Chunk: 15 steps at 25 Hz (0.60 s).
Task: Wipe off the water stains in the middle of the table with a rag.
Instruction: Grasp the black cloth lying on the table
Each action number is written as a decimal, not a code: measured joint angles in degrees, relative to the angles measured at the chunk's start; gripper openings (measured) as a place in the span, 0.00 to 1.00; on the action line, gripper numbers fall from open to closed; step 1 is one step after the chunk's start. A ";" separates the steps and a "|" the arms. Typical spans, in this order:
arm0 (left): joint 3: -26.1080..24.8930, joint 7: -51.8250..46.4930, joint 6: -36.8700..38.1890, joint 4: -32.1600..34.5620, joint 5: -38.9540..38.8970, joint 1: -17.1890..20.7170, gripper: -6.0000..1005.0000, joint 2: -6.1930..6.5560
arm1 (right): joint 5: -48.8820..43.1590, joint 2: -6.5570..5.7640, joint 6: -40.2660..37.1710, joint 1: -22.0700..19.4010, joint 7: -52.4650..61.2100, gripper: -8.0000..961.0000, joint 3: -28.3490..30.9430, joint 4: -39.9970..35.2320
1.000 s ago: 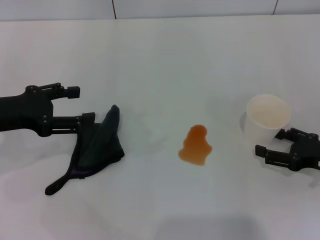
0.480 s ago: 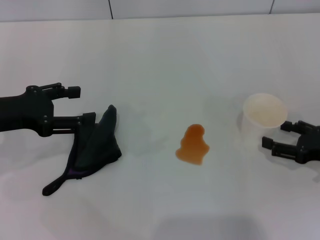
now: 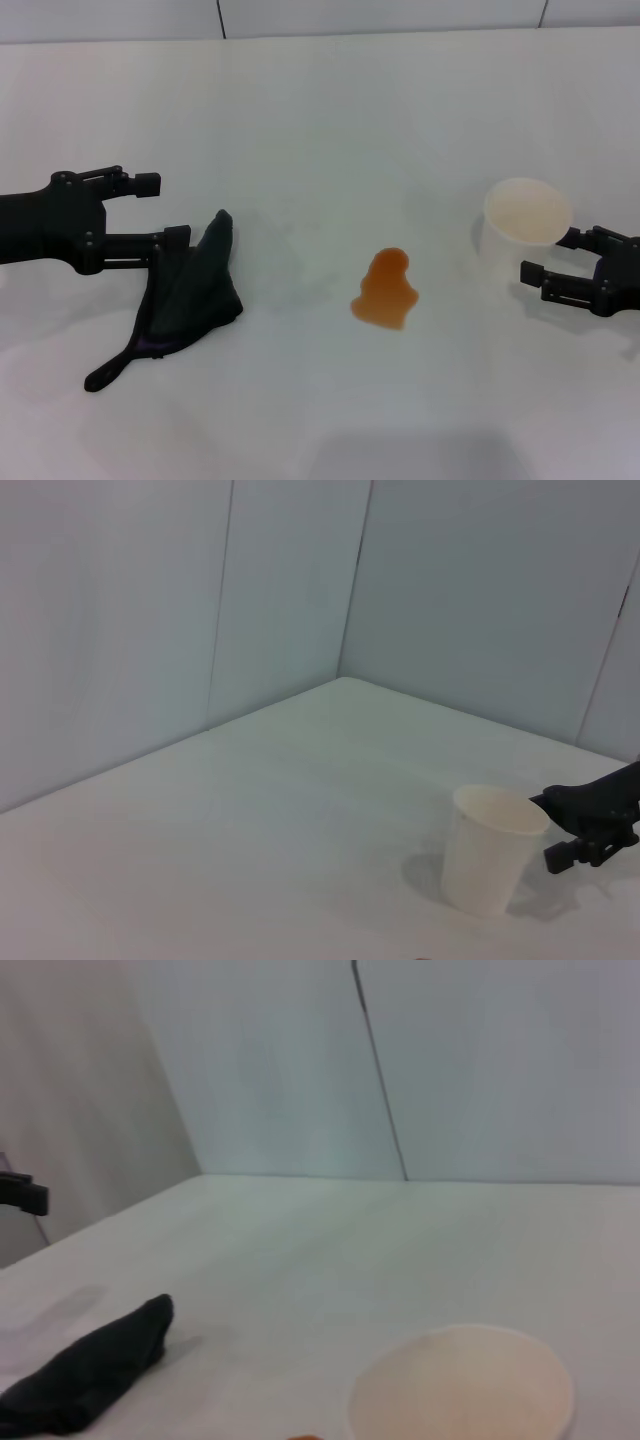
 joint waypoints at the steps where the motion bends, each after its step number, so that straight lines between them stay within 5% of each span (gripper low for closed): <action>1: 0.00 0.02 0.01 0.00 0.00 0.01 0.86 0.00 | 0.00 0.00 -0.43 -0.10 0.00 0.91 0.00 -0.02; 15: 0.05 0.18 0.02 -0.01 0.01 0.03 0.86 -0.06 | 0.53 0.08 -1.71 -3.12 0.63 0.91 1.10 -6.38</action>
